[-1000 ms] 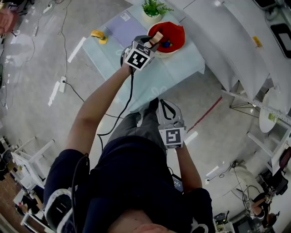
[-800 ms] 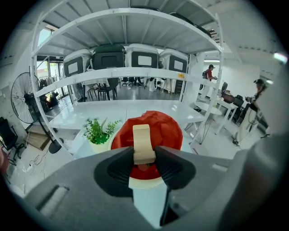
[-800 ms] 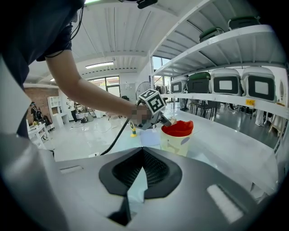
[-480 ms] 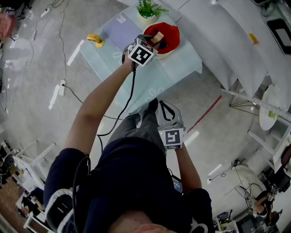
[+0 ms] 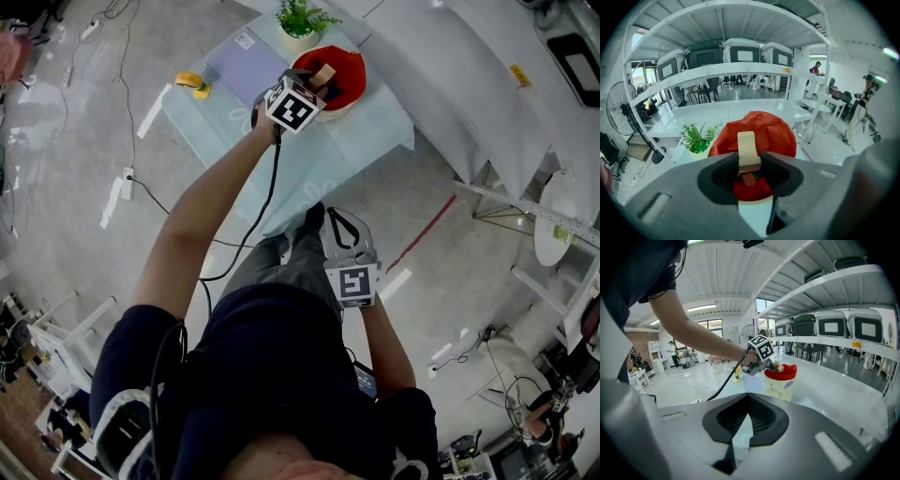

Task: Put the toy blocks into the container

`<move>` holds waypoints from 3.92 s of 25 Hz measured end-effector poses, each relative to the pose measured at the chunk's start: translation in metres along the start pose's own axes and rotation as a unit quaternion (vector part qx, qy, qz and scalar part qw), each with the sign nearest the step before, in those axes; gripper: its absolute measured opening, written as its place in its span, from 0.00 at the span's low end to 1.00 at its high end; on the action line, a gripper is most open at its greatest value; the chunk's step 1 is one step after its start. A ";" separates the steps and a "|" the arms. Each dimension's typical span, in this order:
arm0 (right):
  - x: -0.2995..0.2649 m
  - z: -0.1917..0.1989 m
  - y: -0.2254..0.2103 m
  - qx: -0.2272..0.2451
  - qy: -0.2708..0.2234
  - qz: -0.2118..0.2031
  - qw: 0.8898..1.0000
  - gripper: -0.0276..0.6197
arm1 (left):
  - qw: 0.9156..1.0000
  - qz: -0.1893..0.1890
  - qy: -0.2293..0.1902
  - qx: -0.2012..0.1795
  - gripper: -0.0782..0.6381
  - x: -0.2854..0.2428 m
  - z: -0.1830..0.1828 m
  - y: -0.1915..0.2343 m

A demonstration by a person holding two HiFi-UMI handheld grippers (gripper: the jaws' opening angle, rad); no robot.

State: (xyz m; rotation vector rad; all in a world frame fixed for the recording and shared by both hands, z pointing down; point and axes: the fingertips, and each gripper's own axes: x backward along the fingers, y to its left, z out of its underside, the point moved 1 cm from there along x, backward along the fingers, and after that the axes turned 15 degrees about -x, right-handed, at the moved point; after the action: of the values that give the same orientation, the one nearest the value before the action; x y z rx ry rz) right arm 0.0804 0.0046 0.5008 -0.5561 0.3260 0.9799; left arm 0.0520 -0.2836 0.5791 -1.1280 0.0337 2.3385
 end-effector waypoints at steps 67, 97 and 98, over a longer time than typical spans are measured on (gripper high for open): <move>0.030 -0.058 0.009 0.009 -0.090 -0.004 0.996 0.04 | 0.949 -0.187 -0.255 0.003 0.19 0.243 -0.027 -0.025; 0.062 -0.108 0.041 0.015 -0.171 0.008 0.985 0.04 | 0.920 -0.260 -0.289 0.041 0.11 0.351 0.033 -0.071; 0.063 -0.110 0.042 0.015 -0.173 0.009 0.985 0.04 | 0.920 -0.261 -0.288 0.044 0.11 0.353 0.035 -0.073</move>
State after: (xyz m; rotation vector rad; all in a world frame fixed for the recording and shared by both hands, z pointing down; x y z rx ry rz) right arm 0.0764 0.0027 0.3677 -0.3464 0.0354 1.0673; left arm -0.1167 -0.0509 0.3582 -0.3068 -0.3332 2.0538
